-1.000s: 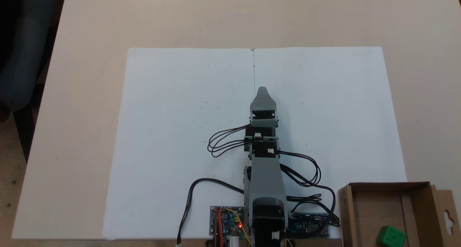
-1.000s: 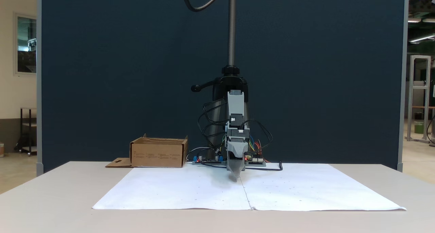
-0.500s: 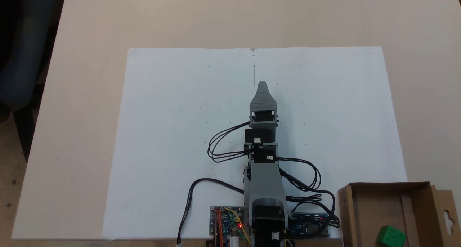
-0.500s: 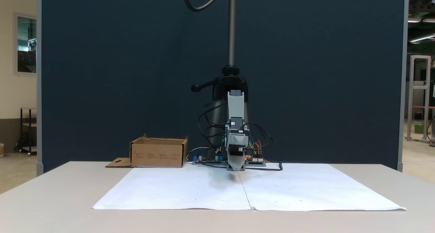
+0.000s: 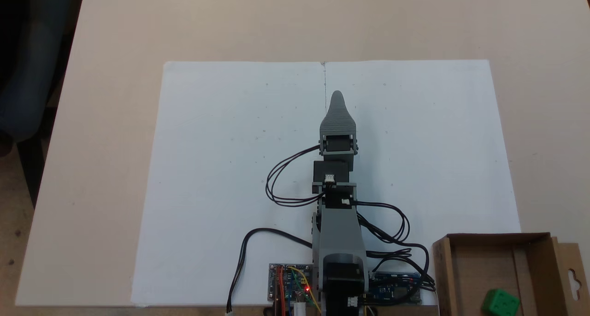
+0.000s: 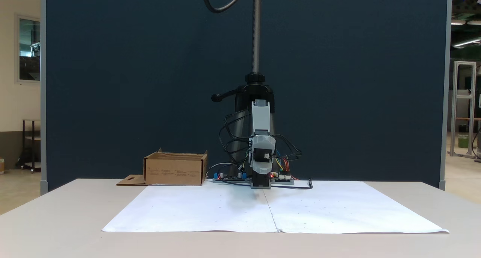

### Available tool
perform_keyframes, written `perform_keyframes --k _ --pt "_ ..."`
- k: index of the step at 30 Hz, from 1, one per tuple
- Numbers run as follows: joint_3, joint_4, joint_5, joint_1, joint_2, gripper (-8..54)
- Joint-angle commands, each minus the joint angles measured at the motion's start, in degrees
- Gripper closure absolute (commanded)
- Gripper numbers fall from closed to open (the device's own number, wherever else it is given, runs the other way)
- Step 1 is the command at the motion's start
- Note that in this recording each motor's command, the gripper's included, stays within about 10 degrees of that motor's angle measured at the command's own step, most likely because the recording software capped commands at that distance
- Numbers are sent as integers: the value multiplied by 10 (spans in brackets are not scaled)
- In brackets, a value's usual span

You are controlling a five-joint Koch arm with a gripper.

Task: Grasp a green dice and put it in the bin.

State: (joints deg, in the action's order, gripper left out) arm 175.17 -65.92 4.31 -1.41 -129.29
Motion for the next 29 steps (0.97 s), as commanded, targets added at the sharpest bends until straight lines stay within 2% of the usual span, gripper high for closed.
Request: perform_keyframes --k 1,29 --pt "42 -98 -28 -9 -66 6" --pt "42 -321 -29 -2 -65 6"
